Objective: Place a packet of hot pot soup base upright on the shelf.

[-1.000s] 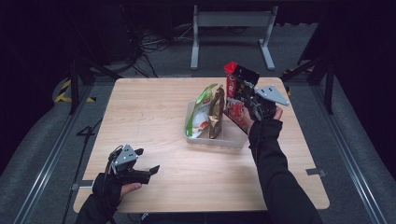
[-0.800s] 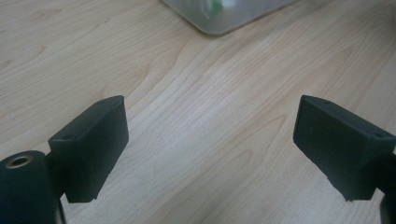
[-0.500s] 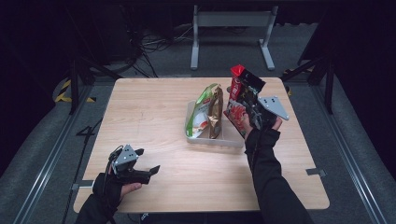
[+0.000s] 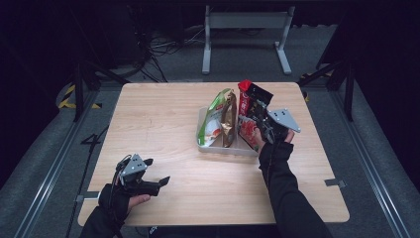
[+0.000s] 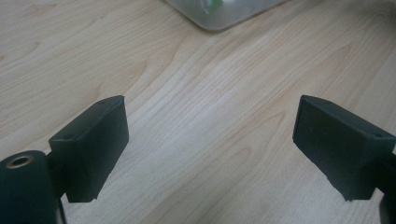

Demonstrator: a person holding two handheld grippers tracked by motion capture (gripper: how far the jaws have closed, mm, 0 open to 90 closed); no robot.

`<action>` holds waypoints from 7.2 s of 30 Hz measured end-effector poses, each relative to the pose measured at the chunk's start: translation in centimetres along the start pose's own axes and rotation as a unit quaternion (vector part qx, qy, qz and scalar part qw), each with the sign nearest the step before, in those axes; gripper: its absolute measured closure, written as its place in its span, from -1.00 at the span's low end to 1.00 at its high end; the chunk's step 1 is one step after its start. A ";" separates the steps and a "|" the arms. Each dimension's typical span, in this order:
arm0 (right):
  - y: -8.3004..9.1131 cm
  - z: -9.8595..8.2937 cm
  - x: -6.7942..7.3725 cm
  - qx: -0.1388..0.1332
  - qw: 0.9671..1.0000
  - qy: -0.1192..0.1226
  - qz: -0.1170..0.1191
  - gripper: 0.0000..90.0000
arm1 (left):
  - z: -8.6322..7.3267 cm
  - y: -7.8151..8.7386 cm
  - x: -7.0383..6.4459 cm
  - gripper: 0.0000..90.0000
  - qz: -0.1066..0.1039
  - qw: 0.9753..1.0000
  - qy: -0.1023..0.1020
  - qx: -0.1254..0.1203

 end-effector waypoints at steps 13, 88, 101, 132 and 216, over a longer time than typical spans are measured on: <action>0.5 -0.7 -0.3 0.023 0.998 0.042 0.036 0.72 | -0.1 -0.2 0.0 -0.75 -0.001 1.000 0.001 0.005; 0.1 -3.9 -2.5 0.161 0.977 0.101 0.101 0.51 | -0.2 -0.6 -0.2 -0.75 -0.001 1.000 -0.001 0.015; 1.0 -3.5 -2.4 0.168 0.971 0.127 0.110 0.48 | -0.1 -0.5 -0.1 -0.75 0.010 1.000 -0.010 0.015; 4.5 -1.3 -3.4 0.169 0.966 0.143 0.131 0.24 | 0.1 -0.3 -0.2 -0.75 0.009 1.000 -0.009 0.011; 13.5 -11.0 -8.1 0.208 0.938 0.219 0.170 -0.75 | -0.6 -0.6 -0.2 -0.75 0.025 0.999 -0.025 0.035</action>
Point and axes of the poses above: each handheld gripper's, and its own axes: y roughly backward along the jaws, z roughly out of its top, x roughly to its left, the point moved 10 cm from there along -y, roughly forward along the jaws, and after that the axes turned 1 degree about x, right-handed, at the moved point
